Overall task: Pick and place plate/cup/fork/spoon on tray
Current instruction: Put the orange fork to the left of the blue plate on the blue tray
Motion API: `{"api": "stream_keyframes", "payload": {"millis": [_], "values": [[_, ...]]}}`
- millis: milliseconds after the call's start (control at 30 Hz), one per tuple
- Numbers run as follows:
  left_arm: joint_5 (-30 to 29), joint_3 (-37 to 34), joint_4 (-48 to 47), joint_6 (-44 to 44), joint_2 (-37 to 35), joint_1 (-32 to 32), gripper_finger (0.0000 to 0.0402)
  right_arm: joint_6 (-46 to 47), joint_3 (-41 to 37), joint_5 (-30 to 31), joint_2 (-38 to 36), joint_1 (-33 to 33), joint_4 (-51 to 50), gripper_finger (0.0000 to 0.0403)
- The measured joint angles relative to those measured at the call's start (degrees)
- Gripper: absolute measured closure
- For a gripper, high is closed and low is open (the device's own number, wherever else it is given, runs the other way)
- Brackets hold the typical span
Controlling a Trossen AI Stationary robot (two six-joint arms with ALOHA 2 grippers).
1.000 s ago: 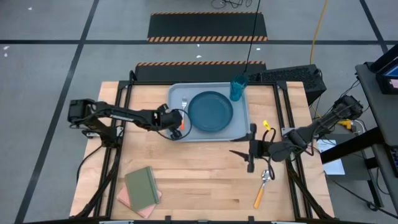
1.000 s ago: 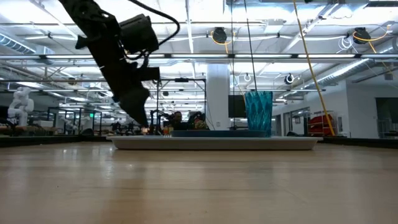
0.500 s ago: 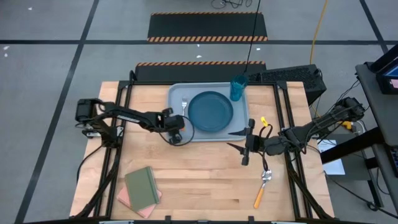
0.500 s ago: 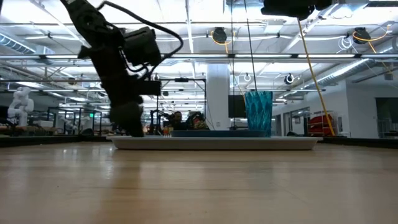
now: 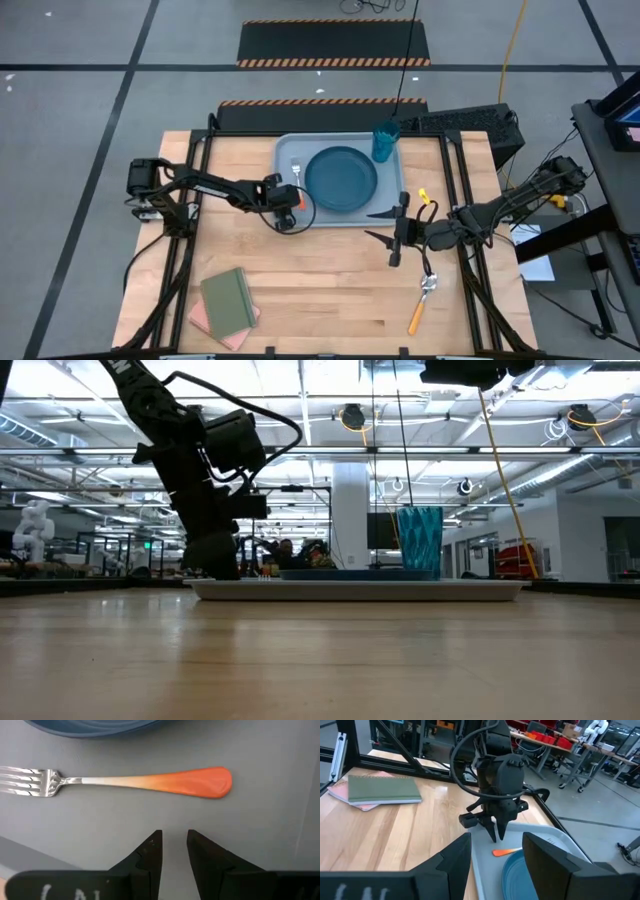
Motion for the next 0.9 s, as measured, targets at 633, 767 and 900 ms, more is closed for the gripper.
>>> {"api": "stream_keyframes", "payload": {"millis": [633, 767, 900], "values": [[-3.96, -0.09, 4.17, 12.66, -2.89, 9.63, 0.0305, 0.55, 0.04, 0.09, 0.0, 0.0, -0.2, 0.0232], [-0.89, -0.07, 6.55, 14.14, -2.89, 14.0, 0.0305, 0.55, 0.04, 0.11, 0.0, 0.0, -0.47, 0.0232], [0.78, -0.07, 8.21, 17.08, -2.77, 17.48, 0.0305, 1.62, 0.04, 0.13, 0.0, 0.0, -1.34, 0.0232]]}}
